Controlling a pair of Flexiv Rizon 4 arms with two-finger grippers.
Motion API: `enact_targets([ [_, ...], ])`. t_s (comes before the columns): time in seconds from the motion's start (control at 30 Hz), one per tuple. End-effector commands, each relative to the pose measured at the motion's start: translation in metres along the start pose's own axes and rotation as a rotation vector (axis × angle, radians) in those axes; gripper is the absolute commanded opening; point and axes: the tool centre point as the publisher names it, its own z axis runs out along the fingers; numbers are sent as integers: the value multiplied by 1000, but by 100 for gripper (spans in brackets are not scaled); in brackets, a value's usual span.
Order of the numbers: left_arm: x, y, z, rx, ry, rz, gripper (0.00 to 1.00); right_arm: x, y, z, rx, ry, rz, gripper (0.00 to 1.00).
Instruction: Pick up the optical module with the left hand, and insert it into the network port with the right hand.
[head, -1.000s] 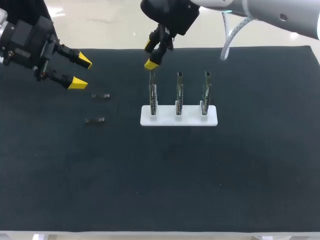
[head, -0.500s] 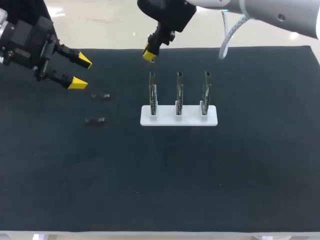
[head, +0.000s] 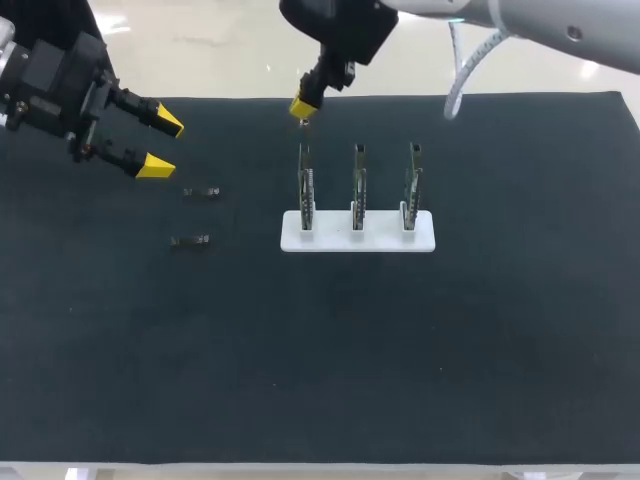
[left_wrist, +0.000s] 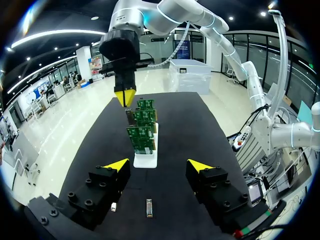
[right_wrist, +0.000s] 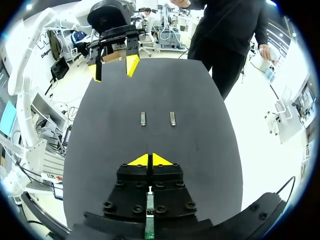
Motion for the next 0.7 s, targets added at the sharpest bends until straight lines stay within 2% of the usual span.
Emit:
enact_targets([
  [0.03,0,1,0,1,3,-1,100,4,3,1,13,1,-2,0],
  [0.7,0,1,0,1,3,-1,100,15,2,17,18,-3,-12,0],
])
